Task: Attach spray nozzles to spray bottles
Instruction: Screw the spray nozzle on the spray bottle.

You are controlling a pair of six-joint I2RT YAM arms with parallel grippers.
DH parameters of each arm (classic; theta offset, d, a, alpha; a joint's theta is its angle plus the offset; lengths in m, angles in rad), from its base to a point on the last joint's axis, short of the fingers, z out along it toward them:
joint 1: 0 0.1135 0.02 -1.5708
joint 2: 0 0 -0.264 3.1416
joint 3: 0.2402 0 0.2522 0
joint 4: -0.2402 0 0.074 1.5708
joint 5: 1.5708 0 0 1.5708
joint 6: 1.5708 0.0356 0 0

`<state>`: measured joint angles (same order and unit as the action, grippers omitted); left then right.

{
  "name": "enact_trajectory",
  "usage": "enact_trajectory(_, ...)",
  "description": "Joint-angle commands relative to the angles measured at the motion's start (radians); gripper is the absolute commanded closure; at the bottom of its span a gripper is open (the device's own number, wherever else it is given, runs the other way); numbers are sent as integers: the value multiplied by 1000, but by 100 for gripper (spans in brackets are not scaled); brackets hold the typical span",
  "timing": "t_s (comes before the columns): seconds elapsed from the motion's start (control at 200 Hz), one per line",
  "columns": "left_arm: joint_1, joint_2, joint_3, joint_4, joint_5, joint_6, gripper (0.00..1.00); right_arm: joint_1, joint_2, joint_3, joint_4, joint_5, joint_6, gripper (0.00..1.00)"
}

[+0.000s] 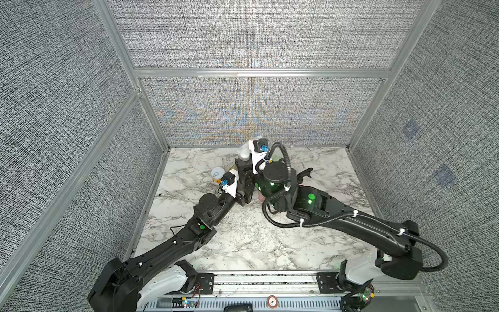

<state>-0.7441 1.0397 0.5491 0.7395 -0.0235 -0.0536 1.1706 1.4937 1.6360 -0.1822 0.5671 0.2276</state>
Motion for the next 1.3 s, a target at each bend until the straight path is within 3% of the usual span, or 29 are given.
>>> enact_trajectory(0.0, 0, -5, 9, 118, 13, 1, 58, -4, -57, -14, -119, -208, -4, 33)
enact_trajectory(0.145, 0, -1, 9, 118, 23, -3, 58, -6, -102, -8, -243, -265, 4, 26)
enact_trajectory(0.405, -1, 13, 8, 123, 66, -10, 58, -46, -270, -116, -307, -315, -20, 27)
enact_trajectory(0.51, 0, 19, 8, 127, 92, -17, 58, -128, -315, -128, -304, -496, -65, 30)
enact_trajectory(0.65, 0, 20, 5, 146, 173, -27, 58, -274, -314, -121, -274, -889, -182, 41)
enact_trajectory(0.695, 0, 20, 3, 154, 203, -30, 58, -317, -300, -104, -278, -965, -205, 47)
enact_trajectory(0.755, 0, 20, 5, 153, 241, -35, 58, -380, -285, -89, -273, -1056, -220, 48)
enact_trajectory(0.84, -1, 22, 10, 152, 285, -48, 58, -451, -275, -83, -244, -1155, -227, 29)
enact_trajectory(0.935, 0, 32, 17, 150, 322, -59, 58, -480, -253, -48, -248, -1230, -248, 19)
enact_trajectory(1.076, 0, 46, 26, 145, 371, -74, 58, -481, -197, 26, -274, -1291, -282, 15)
enact_trajectory(1.296, 0, 66, 46, 135, 441, -101, 58, -482, -97, 141, -308, -1329, -314, 16)
